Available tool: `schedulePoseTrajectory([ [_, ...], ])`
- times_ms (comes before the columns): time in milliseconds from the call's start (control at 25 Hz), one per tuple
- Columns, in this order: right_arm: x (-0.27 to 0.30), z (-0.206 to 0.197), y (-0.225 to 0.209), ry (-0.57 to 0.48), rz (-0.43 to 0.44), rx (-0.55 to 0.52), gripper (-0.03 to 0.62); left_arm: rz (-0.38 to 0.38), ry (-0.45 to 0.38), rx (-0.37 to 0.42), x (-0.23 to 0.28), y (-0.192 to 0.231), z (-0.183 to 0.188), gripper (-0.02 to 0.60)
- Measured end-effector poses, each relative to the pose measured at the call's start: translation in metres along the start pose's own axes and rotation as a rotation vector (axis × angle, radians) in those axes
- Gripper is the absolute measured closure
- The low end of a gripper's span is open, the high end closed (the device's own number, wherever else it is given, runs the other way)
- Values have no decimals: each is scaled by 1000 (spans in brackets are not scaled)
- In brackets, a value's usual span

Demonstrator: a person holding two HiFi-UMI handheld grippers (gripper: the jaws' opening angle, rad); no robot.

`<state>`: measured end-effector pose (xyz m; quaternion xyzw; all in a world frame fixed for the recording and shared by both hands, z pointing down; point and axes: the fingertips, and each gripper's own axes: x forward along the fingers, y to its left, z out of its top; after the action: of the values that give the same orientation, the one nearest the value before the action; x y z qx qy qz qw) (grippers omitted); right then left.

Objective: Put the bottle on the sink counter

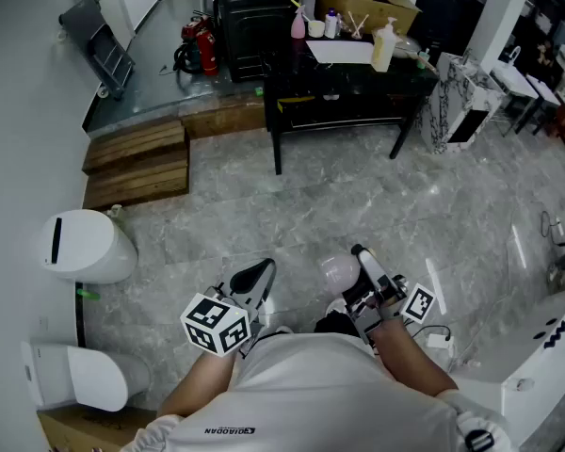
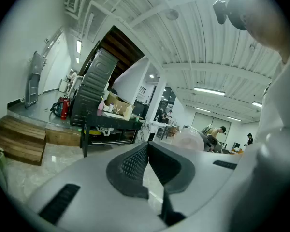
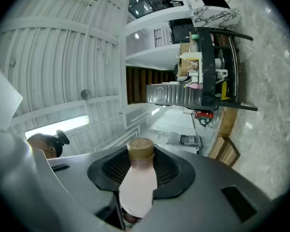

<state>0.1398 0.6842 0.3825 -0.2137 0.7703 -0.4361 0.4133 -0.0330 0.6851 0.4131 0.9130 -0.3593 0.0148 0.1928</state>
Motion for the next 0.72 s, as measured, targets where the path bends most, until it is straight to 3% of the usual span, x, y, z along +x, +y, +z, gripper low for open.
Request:
schedulePoseTrajectory([
  [480,1,3,0,-10,4,-11,431,-7,-9,15,1,-2,3,568],
  [720,3,5,4,-30,58,30,431,-3,-11,14,-1,2,4,566],
])
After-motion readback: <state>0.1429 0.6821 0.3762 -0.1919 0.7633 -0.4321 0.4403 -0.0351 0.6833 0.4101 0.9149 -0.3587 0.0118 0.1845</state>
